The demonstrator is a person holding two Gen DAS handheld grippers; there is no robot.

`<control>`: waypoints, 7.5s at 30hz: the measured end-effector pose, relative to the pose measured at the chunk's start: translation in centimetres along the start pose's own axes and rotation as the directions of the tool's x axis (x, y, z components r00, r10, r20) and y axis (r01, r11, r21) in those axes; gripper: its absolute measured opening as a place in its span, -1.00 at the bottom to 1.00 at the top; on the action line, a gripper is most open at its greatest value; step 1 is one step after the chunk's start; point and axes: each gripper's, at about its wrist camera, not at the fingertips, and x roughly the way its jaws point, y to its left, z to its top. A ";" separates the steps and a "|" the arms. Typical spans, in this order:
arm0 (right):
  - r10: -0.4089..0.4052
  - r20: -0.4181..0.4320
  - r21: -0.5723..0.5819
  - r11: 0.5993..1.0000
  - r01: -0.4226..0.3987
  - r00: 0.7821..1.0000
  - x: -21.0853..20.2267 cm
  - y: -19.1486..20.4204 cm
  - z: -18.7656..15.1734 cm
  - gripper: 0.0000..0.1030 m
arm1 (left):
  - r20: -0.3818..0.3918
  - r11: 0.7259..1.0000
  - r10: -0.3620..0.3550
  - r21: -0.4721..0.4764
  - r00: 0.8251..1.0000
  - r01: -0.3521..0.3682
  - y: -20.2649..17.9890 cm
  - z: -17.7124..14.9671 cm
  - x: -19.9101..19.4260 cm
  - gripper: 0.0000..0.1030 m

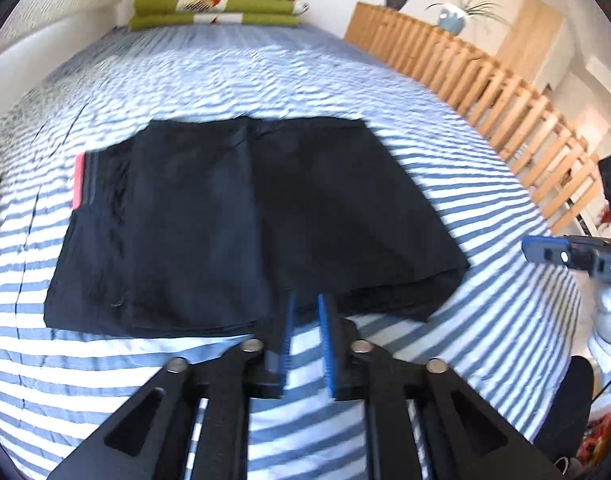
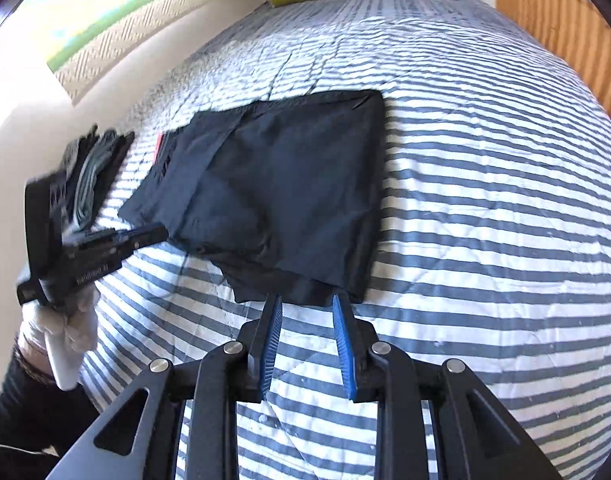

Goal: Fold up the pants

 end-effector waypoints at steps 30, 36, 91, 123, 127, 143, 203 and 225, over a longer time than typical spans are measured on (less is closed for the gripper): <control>0.116 0.071 0.276 0.952 -0.131 0.991 1.6 -11.7 8.8 -0.24 | -0.105 0.999 -0.041 0.005 0.994 0.042 -15.4 4.6 8.6 -0.88; 0.219 0.001 0.314 0.926 -0.208 0.976 9.4 -10.7 13.6 -0.11 | -0.064 0.997 -0.072 0.012 0.995 0.073 -15.4 4.7 6.3 -0.88; -0.176 -0.111 -0.093 0.982 0.166 0.978 20.6 18.3 19.1 -0.89 | 0.005 0.929 0.034 -0.368 0.999 -0.030 12.8 -3.8 -2.8 -0.86; -0.183 0.064 -0.001 0.983 0.183 0.981 16.6 6.9 19.6 -0.19 | -0.054 0.938 0.238 -0.245 0.970 -0.244 9.0 -1.1 -0.7 -0.86; -0.217 0.059 -0.063 0.973 0.221 0.974 18.2 8.2 19.5 -0.14 | -0.066 0.930 0.243 -0.266 0.968 -0.252 9.7 -2.1 -0.8 -0.73; -0.046 0.055 -0.177 0.983 0.055 0.997 9.3 9.1 9.0 -0.55 | -0.032 0.970 0.175 -0.167 0.984 -0.178 5.8 1.2 0.0 -0.58; -0.078 -0.085 -0.203 0.977 0.059 0.993 13.3 11.5 4.5 -0.75 | -0.087 0.938 0.262 -0.210 0.961 -0.275 8.8 -1.0 0.5 -0.68; -0.095 -0.064 -0.299 0.952 0.072 0.993 11.4 12.2 0.6 -0.71 | -0.093 0.947 0.274 -0.150 0.957 -0.285 9.5 -3.5 -1.3 -0.64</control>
